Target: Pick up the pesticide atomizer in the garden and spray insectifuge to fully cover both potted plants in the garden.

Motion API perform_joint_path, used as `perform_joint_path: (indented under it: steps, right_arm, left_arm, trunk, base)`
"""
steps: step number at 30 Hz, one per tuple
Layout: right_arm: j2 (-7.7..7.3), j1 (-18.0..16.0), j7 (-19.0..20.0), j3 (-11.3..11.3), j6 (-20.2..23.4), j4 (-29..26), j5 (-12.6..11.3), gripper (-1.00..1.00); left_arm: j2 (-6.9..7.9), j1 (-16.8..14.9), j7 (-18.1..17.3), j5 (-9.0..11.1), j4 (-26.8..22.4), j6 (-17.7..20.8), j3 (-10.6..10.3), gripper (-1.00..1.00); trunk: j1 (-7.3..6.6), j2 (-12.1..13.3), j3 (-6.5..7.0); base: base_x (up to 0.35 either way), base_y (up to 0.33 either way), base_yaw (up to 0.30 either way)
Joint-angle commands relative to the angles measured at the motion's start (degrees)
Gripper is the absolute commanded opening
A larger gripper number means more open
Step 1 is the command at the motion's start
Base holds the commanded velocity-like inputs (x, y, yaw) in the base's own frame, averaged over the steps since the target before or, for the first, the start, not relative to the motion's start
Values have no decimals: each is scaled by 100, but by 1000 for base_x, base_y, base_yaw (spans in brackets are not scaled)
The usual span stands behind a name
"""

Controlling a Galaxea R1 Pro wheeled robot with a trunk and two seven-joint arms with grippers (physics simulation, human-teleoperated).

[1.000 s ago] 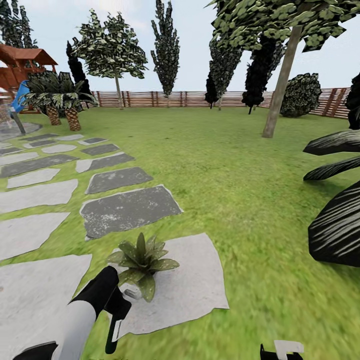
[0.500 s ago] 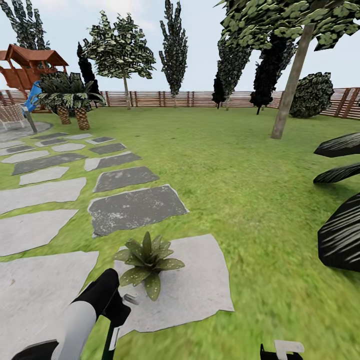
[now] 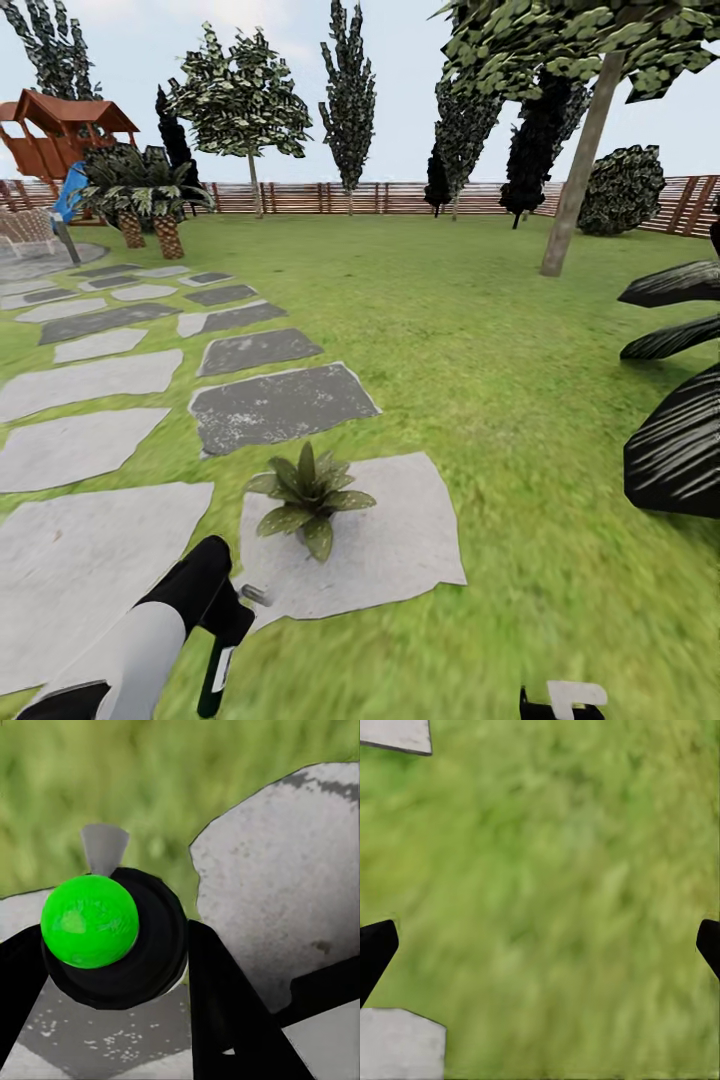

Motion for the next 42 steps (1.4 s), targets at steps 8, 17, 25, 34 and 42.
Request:
perform_joint_path:
  steps: [8,17,25,34,42]
  right_arm:
    - [13,-4,17,-23,-21,-20,83,100]
    - [-23,-12,1372,384,-4,-1243,365,100]
    - [-10,-19,2646,440,15,-2159,2199,100]
    - [37,-30,4344,440,19,-2688,2403,100]
    - [228,-30,4525,453,10,-2713,2413,-100]
  left_arm:
    - [487,7,-72,273,33,-1861,122,-100]
    - [715,16,-176,890,122,-4289,103,-100]
    - [688,24,-911,494,360,-5484,-14,-100]
    - [630,25,-1229,201,406,-5705,-677,-100]
    - [585,25,-1233,198,419,-5761,-829,-100]
  trunk:
    - [-5,-2,-5]
    - [-5,-2,-5]
    - [-5,-2,-5]
    - [-5,-2,-5]
    - [-5,-2,-5]
  base:
    - [-334,138,0]
    - [-158,80,0]
    - [-2,1,0]
    - [0,0,0]
    - [0,0,0]
